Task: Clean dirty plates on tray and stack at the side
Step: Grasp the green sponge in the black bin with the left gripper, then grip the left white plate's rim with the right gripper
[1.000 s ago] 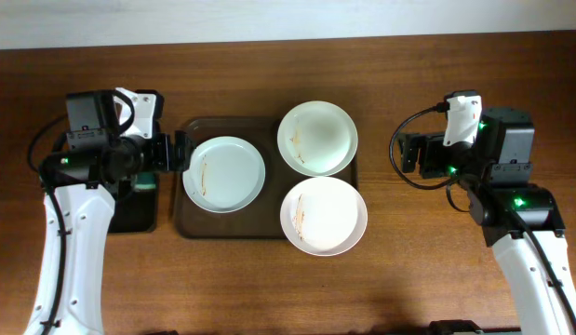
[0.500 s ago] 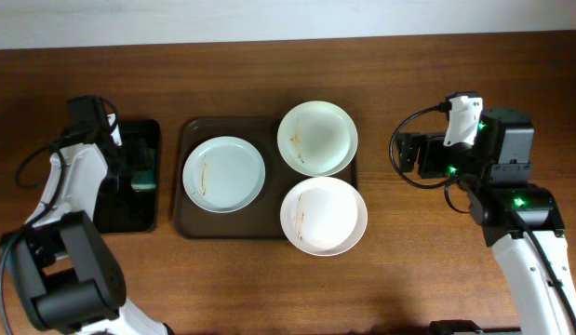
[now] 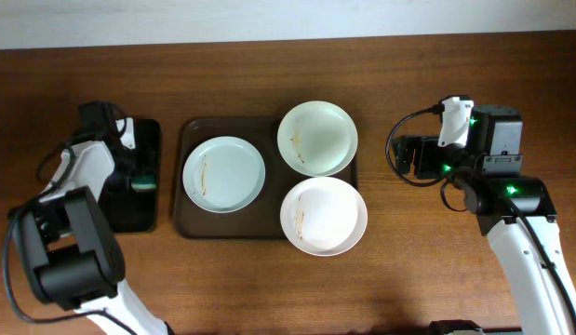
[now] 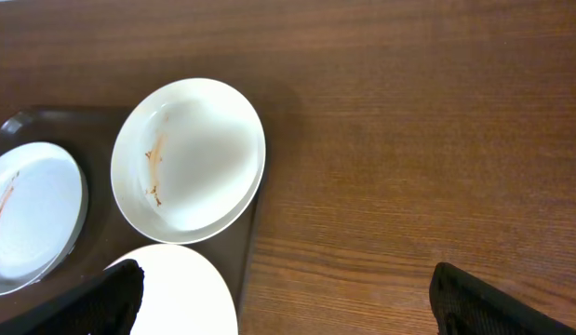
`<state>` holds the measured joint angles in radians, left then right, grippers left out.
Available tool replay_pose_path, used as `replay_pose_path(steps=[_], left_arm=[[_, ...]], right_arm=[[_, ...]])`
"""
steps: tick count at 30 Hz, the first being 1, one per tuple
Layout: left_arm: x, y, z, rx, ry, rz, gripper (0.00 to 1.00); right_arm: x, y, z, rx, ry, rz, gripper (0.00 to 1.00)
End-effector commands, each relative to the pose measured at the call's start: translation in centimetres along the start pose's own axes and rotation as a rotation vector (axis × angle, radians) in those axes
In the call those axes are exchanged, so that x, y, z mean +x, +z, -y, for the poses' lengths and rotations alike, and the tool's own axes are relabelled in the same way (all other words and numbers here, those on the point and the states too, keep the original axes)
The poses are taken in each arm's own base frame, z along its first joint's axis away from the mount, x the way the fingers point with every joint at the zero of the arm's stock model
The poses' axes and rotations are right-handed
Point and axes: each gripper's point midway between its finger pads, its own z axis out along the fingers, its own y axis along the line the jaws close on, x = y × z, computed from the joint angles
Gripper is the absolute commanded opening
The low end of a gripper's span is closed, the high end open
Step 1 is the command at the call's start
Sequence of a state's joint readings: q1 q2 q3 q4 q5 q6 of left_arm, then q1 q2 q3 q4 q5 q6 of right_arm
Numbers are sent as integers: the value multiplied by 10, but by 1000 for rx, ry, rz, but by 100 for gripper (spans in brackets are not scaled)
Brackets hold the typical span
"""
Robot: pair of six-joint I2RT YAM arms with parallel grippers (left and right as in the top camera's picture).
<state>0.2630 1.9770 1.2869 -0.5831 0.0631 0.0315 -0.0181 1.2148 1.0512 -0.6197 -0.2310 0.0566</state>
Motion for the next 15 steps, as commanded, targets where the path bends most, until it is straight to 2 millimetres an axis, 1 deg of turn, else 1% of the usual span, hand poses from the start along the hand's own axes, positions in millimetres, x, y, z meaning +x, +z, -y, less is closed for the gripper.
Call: replay_pose_path(steps=[1, 2, 3, 4, 6, 7, 8, 9, 10, 11, 12, 13, 14, 15], left_arm=[[6, 11, 9, 55, 16, -32, 52], [6, 11, 9, 55, 16, -32, 46], [6, 11, 9, 55, 16, -32, 37], [6, 11, 9, 55, 16, -32, 19], [2, 8, 9, 55, 16, -23, 14], [-1, 4, 9, 54, 17, -16, 13], [-4, 1, 9, 54, 18, -10, 13], [-10, -7, 9, 53, 19, 5, 13], [-19, -18, 10, 52, 21, 26, 9], [-26, -26, 10, 51, 23, 41, 2], [-33, -37, 11, 51, 24, 59, 1], [-39, -48, 11, 50, 26, 76, 1], [-44, -61, 12, 49, 27, 91, 1], [-47, -71, 12, 48, 27, 102, 1]], right_arm=[[-5, -1, -5, -17, 2, 9, 98], [-5, -1, -5, -17, 1, 10, 99], [-6, -1, -5, -17, 1, 12, 98], [-6, -1, -5, -17, 0, 14, 95], [-9, -1, -9, -42, -1, 23, 84], [-11, -2, -13, -66, 23, 31, 80], [-15, -2, -18, -94, 61, 43, 79], [-21, -3, -26, -142, 84, 63, 76], [-34, -8, -42, -236, 106, 107, 71], [-46, -12, -53, -299, 146, 146, 64], [-53, -13, -60, -323, 169, 169, 57], [-64, -16, -80, -371, 177, 206, 47], [-69, -16, -99, -391, 173, 228, 35], [-69, -12, -116, -393, 170, 237, 27]])
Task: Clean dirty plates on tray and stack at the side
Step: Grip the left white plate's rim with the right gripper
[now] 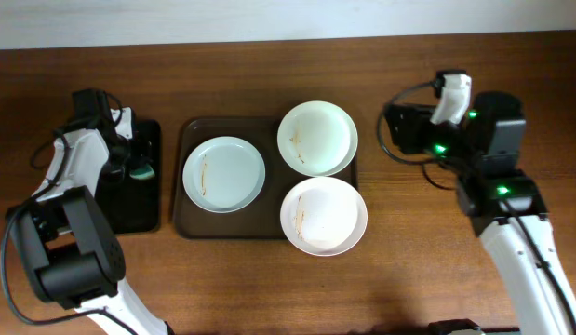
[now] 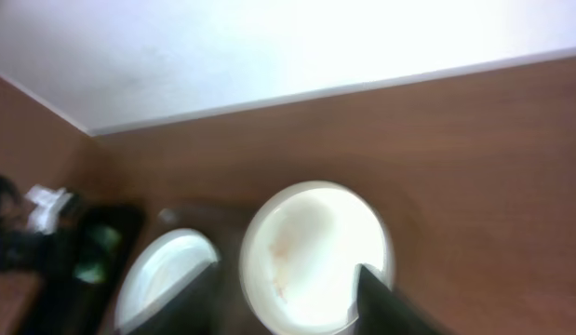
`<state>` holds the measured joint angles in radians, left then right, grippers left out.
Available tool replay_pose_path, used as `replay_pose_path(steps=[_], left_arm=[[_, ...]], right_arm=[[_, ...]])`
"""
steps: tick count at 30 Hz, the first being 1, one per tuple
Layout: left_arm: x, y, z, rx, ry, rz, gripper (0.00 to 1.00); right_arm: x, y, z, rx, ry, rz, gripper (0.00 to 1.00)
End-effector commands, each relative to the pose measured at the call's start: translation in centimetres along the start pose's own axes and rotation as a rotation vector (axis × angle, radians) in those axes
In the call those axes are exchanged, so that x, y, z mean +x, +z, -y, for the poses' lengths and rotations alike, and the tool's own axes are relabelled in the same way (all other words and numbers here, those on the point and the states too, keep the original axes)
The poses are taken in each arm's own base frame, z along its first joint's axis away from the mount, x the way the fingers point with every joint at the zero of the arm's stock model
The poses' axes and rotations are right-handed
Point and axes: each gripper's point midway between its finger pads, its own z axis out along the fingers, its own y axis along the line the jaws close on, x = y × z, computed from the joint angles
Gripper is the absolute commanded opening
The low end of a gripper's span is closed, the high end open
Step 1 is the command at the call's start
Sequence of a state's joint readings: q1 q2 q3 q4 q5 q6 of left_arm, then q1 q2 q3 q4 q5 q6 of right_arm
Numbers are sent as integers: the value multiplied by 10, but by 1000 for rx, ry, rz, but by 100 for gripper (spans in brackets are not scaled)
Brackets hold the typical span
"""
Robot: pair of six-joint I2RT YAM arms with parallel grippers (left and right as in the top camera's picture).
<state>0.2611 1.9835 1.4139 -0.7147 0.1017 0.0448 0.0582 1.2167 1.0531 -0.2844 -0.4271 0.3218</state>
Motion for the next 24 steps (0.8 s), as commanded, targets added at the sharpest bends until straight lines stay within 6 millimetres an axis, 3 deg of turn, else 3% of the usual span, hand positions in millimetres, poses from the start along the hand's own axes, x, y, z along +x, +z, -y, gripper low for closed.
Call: replay_pose_path(steps=[1, 3, 8, 12, 13, 17, 20, 24], left_arm=[[-29, -54, 6, 8, 15, 115, 1], [-31, -76, 8, 8, 17, 129, 1], [-35, -119, 12, 5, 24, 195, 1], [-28, -123, 13, 6, 22, 175, 1], [-26, -123, 13, 6, 21, 166, 1], [-23, -122, 13, 7, 20, 156, 1], [-23, -122, 13, 9, 8, 155, 1], [-23, -122, 14, 9, 8, 155, 1]], right_arm=[[11, 22, -55, -76, 63, -10, 23], [41, 51, -85, -99, 48, -72, 20], [104, 127, -122, -108, 64, -328, 18], [124, 172, -131, -31, -9, -534, 18], [138, 186, -131, -5, -12, -599, 17], [176, 194, -115, 59, 14, -711, 18], [206, 200, -99, 105, 20, -790, 29], [237, 206, -100, 116, 3, -849, 34]])
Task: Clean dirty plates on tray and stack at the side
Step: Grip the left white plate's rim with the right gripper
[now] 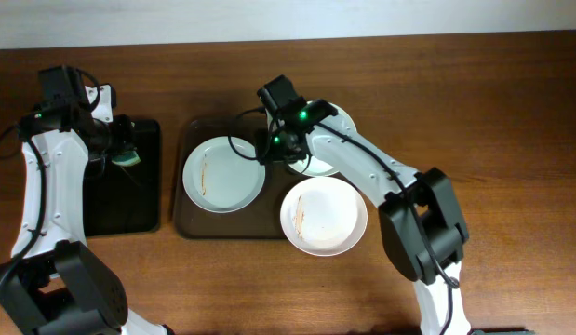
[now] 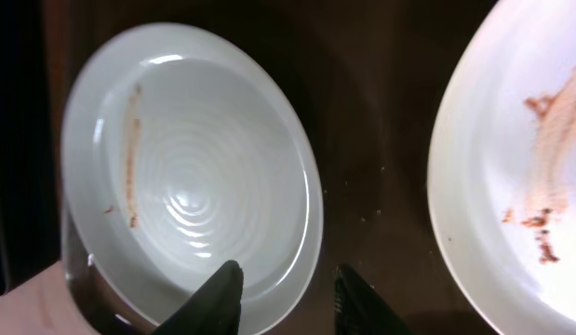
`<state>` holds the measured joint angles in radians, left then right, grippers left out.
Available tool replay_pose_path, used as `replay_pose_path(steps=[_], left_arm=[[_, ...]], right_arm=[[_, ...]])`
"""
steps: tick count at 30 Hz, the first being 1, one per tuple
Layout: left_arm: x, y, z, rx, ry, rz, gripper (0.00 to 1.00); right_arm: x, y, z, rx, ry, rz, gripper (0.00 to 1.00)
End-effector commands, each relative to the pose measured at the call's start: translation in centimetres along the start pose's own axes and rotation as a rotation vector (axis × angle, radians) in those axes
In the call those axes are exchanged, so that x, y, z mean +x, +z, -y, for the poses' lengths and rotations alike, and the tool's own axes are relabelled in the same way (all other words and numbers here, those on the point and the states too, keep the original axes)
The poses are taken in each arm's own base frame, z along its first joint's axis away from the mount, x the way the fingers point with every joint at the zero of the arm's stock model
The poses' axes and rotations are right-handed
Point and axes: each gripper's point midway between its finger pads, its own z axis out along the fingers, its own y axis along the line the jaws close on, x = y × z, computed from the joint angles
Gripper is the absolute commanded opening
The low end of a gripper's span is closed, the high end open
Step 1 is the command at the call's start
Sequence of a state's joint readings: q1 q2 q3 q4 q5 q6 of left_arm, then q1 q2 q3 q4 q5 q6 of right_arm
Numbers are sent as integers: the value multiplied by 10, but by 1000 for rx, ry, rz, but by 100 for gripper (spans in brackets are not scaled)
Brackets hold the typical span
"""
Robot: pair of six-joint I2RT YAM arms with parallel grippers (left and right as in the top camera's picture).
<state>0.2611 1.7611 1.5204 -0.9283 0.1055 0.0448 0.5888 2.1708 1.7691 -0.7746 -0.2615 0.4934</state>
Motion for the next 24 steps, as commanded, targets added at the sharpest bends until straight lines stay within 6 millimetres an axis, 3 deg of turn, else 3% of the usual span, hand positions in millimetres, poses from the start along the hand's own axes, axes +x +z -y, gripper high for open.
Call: replay_pose_path(steps=[1, 7, 10, 12, 15, 18, 20, 24], left_arm=[[-9, -13, 3, 9, -12, 41, 1], [-10, -13, 7, 36, -18, 46, 1], [-10, -13, 7, 35, -18, 46, 1], [-11, -14, 7, 35, -17, 53, 1], [-12, -14, 7, 35, -16, 54, 1], [-12, -14, 7, 35, -16, 56, 1], [-11, -14, 7, 35, -17, 52, 1], [-12, -14, 7, 35, -16, 57, 1]], right_arm=[[16, 24, -10, 15, -34, -45, 34], [25, 48, 5, 65, 1, -80, 33], [21, 51, 5, 63, 8, -64, 33], [12, 44, -1, 44, 6, -44, 33], [-8, 13, -15, 23, -26, 14, 34], [-17, -10, 3, 138, -12, 53, 34], [-6, -7, 18, 199, 8, 16, 34], [9, 11, 31, 223, 44, -16, 33]])
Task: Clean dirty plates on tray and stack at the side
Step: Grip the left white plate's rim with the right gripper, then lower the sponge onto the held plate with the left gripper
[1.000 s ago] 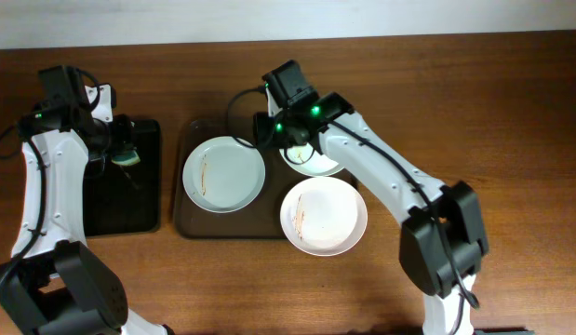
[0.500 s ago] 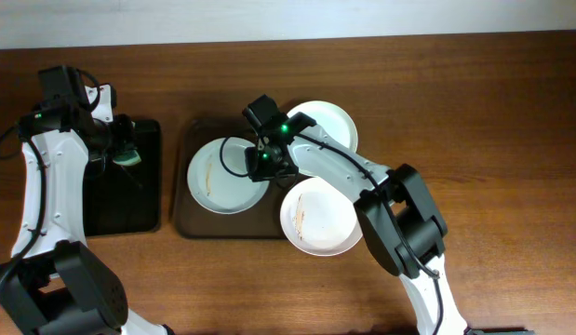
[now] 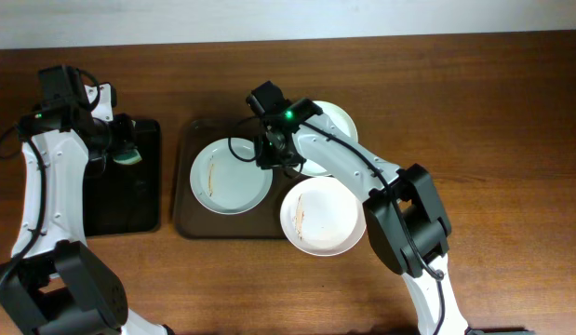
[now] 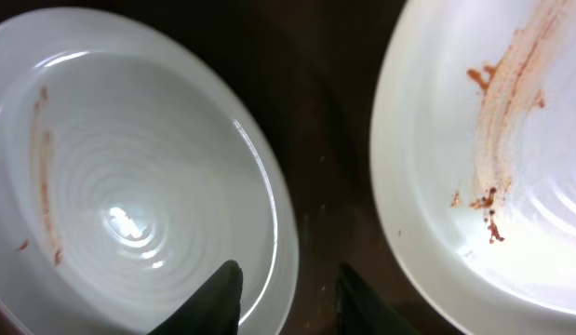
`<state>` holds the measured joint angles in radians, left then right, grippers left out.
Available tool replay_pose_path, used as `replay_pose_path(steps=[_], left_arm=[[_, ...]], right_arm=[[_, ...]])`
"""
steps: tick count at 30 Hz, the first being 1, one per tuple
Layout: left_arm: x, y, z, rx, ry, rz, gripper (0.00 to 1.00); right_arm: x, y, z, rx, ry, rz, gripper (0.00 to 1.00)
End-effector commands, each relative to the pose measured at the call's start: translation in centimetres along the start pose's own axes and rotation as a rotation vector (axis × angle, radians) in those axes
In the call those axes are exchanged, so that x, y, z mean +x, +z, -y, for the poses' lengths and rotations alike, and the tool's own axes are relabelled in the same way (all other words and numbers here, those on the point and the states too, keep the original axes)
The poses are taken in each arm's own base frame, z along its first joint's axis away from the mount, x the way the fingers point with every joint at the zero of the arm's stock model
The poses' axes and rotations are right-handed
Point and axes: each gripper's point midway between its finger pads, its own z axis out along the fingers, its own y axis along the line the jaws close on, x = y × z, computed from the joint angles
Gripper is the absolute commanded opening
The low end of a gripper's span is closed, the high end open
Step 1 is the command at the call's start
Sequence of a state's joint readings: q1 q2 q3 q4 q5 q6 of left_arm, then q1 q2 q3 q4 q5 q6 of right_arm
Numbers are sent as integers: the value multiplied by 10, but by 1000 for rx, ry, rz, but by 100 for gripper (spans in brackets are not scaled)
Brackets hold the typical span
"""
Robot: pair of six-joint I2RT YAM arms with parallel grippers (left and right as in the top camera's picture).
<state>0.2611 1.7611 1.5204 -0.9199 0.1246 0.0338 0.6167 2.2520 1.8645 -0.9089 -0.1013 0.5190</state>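
Three white plates with reddish-brown smears lie on and around the brown tray (image 3: 180, 223): a left plate (image 3: 230, 177) (image 4: 129, 186), a far right plate (image 3: 334, 126) (image 4: 492, 167) and a near right plate (image 3: 323, 216). My right gripper (image 3: 272, 156) (image 4: 289, 272) is low over the left plate's right rim, open. One finger is inside the plate and the other is over the tray, so the rim lies between them. My left gripper (image 3: 118, 149) hovers over the black tray (image 3: 129, 205), shut on a green-and-white sponge (image 3: 128, 154).
The black tray sits left of the brown tray. The far right and near right plates overhang the brown tray's right edge. My right arm reaches across the far right plate. Bare wooden table (image 3: 474, 112) lies to the right.
The left plate has shifted slightly to the right on the tray. My right gripper sits lower and closer over its right rim. My left gripper and the sponge have hardly moved.
At first my right gripper was far right over bare table and the sponge lay in the black tray by my left gripper. Then my right arm was raised. Later it stood open at the left plate's rim, with the sponge held up. Now the plate sits slightly rightward.
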Motion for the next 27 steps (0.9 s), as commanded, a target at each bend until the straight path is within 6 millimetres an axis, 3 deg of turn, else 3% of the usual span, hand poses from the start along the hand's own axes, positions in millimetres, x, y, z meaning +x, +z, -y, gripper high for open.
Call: replay_pose_path(steps=[1, 10, 12, 13, 22, 27], left_arm=[[-10, -13, 6, 18, -2, 47, 1], [-14, -13, 13, 26, 16, 60, 1], [-15, -12, 18, 31, 28, 67, 1], [-17, -12, 25, 38, 43, 72, 1], [-4, -1, 103, 177, 180, 32, 1], [23, 50, 144, 219, 263, -92, 1]], right_arm=[[4, 3, 10, 34, 36, 10, 33], [14, 42, 7, -17, 68, -26, 17], [14, 44, 7, -21, 68, -30, 13], [14, 44, 7, -21, 68, -30, 4], [14, 44, 3, -38, 67, -31, 4], [15, 44, -1, -64, 66, -38, 4]])
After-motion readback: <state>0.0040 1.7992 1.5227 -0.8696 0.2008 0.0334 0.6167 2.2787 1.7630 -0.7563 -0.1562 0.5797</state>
